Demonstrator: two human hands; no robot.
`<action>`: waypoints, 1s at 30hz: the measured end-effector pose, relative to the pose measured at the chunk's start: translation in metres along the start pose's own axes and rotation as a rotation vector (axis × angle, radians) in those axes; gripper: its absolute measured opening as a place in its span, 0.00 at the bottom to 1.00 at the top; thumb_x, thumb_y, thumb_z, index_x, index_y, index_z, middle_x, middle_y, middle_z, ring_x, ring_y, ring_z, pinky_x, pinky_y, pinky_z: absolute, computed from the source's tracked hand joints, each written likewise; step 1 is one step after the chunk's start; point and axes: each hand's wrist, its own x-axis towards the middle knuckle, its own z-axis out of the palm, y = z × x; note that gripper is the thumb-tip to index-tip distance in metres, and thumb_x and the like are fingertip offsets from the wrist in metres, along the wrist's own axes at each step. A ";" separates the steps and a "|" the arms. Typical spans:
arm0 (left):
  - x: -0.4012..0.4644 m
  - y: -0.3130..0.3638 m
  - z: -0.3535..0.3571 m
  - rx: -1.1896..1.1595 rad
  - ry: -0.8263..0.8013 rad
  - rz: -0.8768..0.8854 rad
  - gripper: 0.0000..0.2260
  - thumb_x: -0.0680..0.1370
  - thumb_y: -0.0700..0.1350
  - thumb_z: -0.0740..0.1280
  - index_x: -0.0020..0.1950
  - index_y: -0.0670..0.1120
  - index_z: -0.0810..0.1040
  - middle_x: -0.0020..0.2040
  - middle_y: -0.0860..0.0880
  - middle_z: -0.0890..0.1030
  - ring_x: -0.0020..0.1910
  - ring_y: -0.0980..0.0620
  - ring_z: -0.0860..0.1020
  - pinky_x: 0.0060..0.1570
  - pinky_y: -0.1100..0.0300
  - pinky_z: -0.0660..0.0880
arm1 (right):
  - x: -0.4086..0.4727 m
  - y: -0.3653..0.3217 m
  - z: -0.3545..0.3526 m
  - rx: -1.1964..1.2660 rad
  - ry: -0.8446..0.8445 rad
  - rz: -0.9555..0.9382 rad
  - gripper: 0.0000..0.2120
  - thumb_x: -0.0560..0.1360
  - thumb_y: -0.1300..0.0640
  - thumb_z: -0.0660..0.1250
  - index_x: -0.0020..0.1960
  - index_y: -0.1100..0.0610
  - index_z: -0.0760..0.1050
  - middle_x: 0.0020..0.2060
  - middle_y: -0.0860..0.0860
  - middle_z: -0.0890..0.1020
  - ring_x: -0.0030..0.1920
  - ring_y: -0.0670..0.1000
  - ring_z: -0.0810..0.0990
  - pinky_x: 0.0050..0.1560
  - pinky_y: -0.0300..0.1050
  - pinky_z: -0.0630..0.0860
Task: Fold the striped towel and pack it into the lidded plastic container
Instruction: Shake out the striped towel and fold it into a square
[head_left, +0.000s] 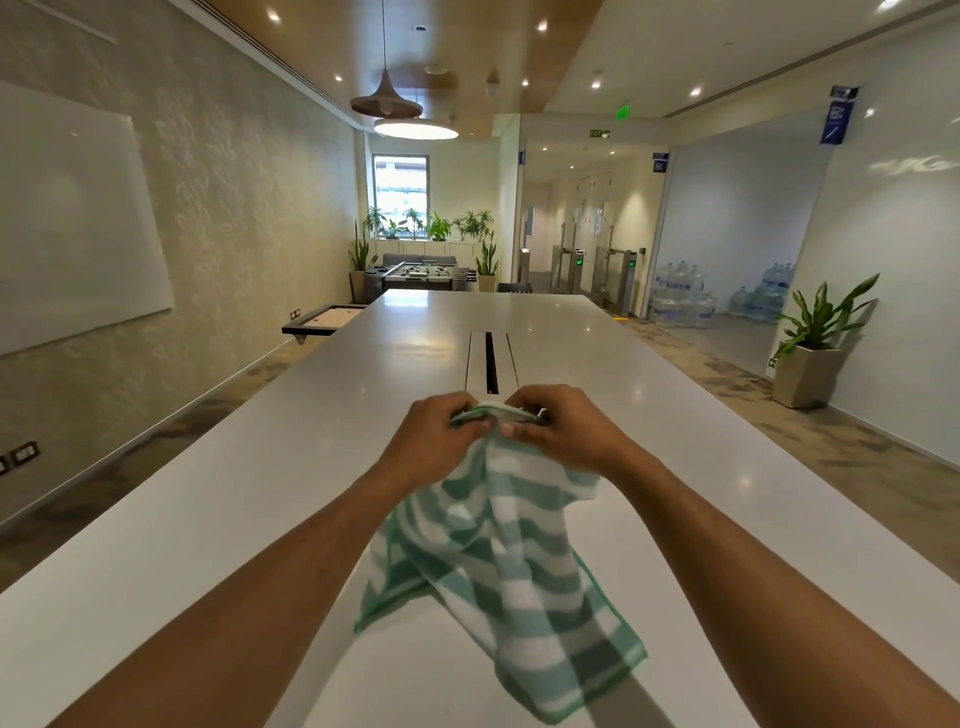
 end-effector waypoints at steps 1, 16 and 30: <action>0.001 -0.001 -0.003 -0.007 0.026 -0.005 0.06 0.77 0.50 0.67 0.42 0.51 0.77 0.36 0.54 0.78 0.37 0.53 0.76 0.36 0.64 0.68 | -0.002 0.004 -0.002 -0.023 -0.012 0.030 0.06 0.75 0.50 0.70 0.49 0.50 0.79 0.41 0.45 0.80 0.41 0.44 0.76 0.38 0.33 0.67; 0.015 -0.001 -0.036 -0.421 0.206 0.035 0.05 0.77 0.46 0.68 0.43 0.54 0.82 0.40 0.55 0.82 0.42 0.55 0.79 0.44 0.65 0.74 | -0.028 0.028 -0.049 1.000 0.152 0.126 0.16 0.69 0.48 0.72 0.52 0.56 0.83 0.51 0.59 0.84 0.49 0.58 0.84 0.47 0.49 0.82; 0.037 -0.009 -0.033 -0.218 0.587 -0.254 0.09 0.77 0.48 0.69 0.53 0.45 0.81 0.50 0.48 0.81 0.51 0.47 0.79 0.50 0.57 0.74 | 0.014 0.024 -0.024 0.465 0.603 0.452 0.07 0.78 0.51 0.66 0.53 0.51 0.79 0.48 0.50 0.82 0.46 0.50 0.80 0.51 0.48 0.75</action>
